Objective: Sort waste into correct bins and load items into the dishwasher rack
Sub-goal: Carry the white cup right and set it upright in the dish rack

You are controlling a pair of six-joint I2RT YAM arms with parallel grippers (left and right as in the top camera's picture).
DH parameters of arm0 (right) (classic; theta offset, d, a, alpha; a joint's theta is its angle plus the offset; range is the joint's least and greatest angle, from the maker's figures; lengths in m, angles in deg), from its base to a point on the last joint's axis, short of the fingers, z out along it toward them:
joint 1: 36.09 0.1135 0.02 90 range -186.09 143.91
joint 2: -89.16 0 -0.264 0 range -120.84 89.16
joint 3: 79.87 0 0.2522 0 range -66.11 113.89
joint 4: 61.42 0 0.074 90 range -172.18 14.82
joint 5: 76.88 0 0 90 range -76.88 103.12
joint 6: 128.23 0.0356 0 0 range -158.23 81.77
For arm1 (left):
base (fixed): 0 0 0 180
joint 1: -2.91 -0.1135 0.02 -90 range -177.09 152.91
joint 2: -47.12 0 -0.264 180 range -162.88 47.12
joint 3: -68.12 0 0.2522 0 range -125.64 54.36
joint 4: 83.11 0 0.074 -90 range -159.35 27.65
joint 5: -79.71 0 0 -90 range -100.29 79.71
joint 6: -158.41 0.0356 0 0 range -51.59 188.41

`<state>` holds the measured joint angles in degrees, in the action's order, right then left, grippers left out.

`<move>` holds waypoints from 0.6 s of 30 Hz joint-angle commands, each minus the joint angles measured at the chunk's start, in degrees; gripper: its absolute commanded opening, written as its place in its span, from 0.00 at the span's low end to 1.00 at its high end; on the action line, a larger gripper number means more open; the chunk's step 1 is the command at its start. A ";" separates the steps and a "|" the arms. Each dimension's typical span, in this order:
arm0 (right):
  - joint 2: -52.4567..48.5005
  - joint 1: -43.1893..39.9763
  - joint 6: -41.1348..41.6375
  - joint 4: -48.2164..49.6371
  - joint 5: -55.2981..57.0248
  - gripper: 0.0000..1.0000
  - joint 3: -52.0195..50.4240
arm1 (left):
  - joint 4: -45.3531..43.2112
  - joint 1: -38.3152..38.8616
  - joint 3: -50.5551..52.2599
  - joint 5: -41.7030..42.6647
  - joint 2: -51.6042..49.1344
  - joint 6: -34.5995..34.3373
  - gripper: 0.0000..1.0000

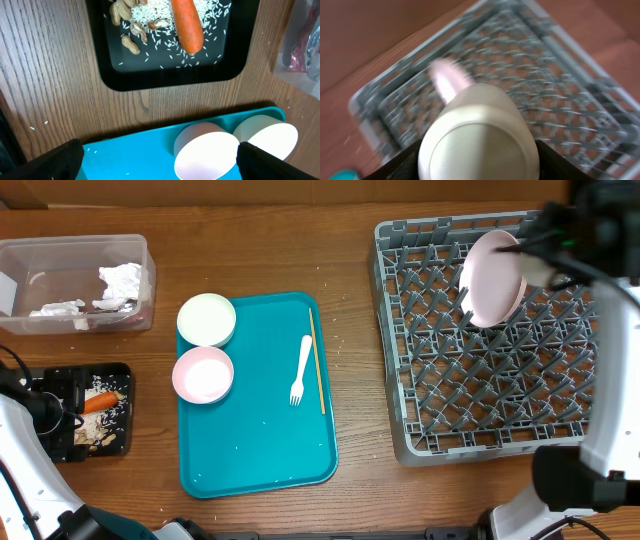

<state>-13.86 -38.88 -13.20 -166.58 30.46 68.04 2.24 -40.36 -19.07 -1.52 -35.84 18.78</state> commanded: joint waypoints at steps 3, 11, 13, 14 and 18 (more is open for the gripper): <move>0.68 -10.73 0.02 1.29 -1.92 0.42 -0.94 | 0.11 -0.22 0.26 -0.61 -0.20 -0.96 1.00; -0.24 -21.53 -2.40 7.13 -9.92 0.44 -10.05 | 0.11 -0.22 0.26 -0.61 -0.20 -0.96 1.00; -0.26 -22.53 -2.49 9.40 -11.13 0.44 -14.71 | 0.11 -0.22 0.26 -0.61 -0.20 -0.96 1.00; -0.26 -22.77 -2.51 10.64 -11.50 0.44 -17.18 | 0.11 -0.22 0.26 -0.61 -0.20 -0.96 1.00; -0.26 -22.84 -2.51 16.37 -13.25 0.45 -26.93 | 0.13 -0.22 0.26 -0.61 -0.20 -0.96 1.00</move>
<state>-13.97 -61.85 -15.08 -152.15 20.45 45.87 2.22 -40.36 -19.07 -1.52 -35.84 18.78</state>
